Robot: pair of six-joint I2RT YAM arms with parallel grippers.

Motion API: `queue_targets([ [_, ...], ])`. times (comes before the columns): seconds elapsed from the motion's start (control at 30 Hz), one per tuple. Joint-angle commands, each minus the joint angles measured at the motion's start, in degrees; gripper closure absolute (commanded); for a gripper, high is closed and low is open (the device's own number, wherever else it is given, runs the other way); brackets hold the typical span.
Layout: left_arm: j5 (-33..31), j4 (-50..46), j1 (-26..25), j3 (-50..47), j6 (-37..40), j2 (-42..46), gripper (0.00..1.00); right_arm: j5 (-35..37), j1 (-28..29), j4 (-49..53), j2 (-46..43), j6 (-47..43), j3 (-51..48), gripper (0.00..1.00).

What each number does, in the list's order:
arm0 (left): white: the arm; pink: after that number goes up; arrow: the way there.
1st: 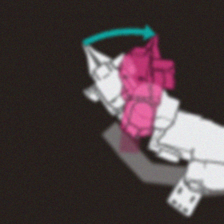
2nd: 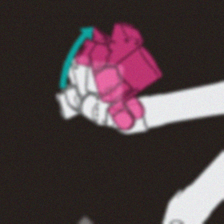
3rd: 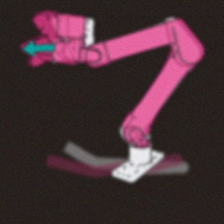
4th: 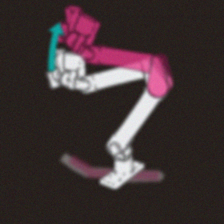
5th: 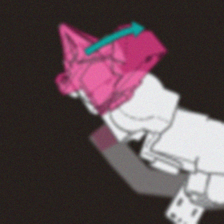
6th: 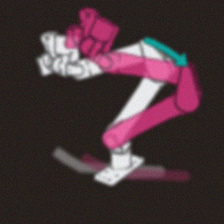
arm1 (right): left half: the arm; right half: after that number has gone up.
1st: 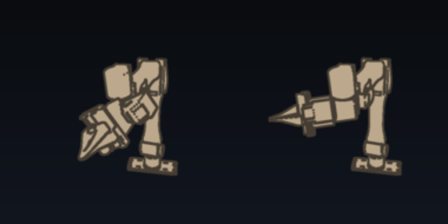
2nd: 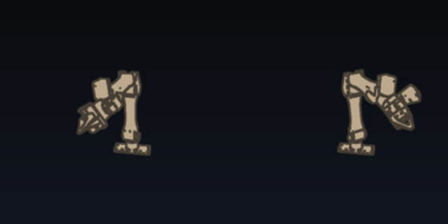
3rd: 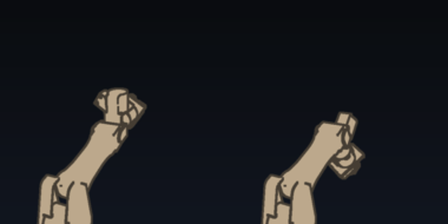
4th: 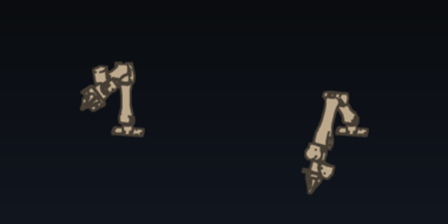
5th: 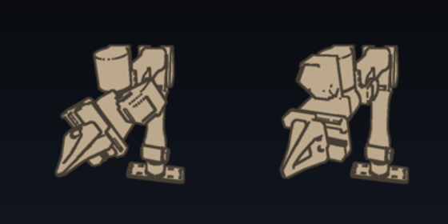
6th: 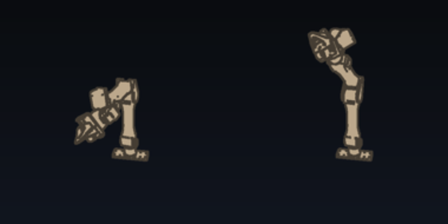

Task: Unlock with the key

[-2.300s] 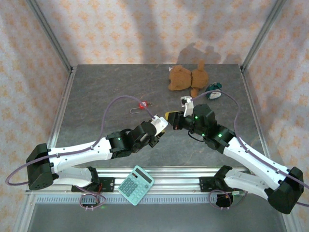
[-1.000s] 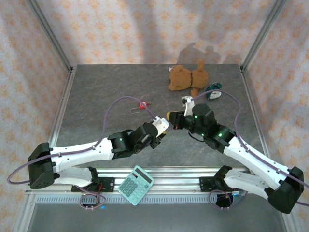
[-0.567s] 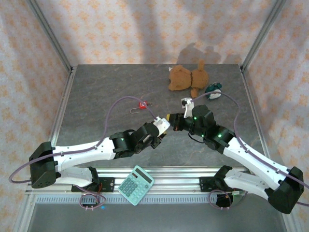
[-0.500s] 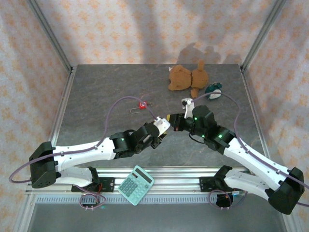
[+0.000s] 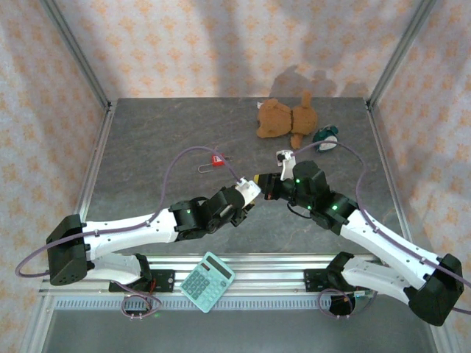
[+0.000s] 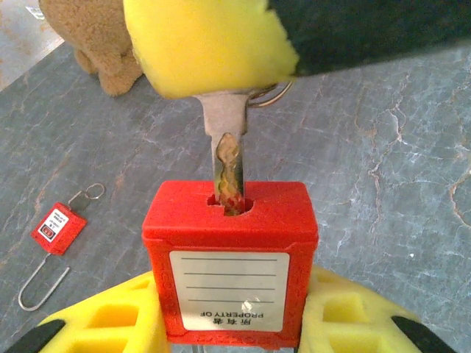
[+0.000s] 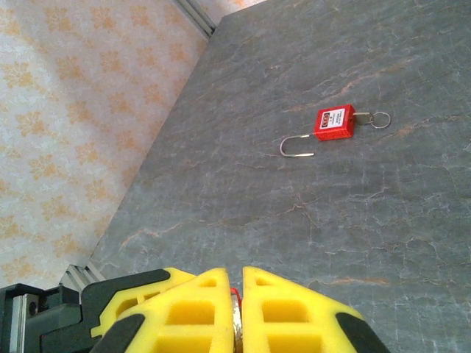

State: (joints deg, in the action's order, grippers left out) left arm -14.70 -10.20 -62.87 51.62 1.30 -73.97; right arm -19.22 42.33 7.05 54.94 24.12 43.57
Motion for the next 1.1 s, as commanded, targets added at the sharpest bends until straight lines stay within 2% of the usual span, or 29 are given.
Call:
queue_targets([
  [0.0,-1.91,5.67,-0.03,3.58,-1.68,0.57,0.68,-2.55,0.67,0.81,1.00,-1.26,-0.61,0.93],
  [0.6,-0.25,9.08,0.97,4.52,-5.08,1.66,0.69,-6.07,1.27,-0.91,1.52,-0.65,-4.38,0.93],
  [0.87,0.22,7.49,0.92,5.63,-3.37,0.88,0.70,-5.75,1.44,2.55,2.01,-2.84,-2.84,0.93],
  [1.07,0.07,8.16,0.85,5.35,-1.65,1.58,0.71,-8.21,1.44,2.90,3.97,-3.05,-1.26,0.93],
])
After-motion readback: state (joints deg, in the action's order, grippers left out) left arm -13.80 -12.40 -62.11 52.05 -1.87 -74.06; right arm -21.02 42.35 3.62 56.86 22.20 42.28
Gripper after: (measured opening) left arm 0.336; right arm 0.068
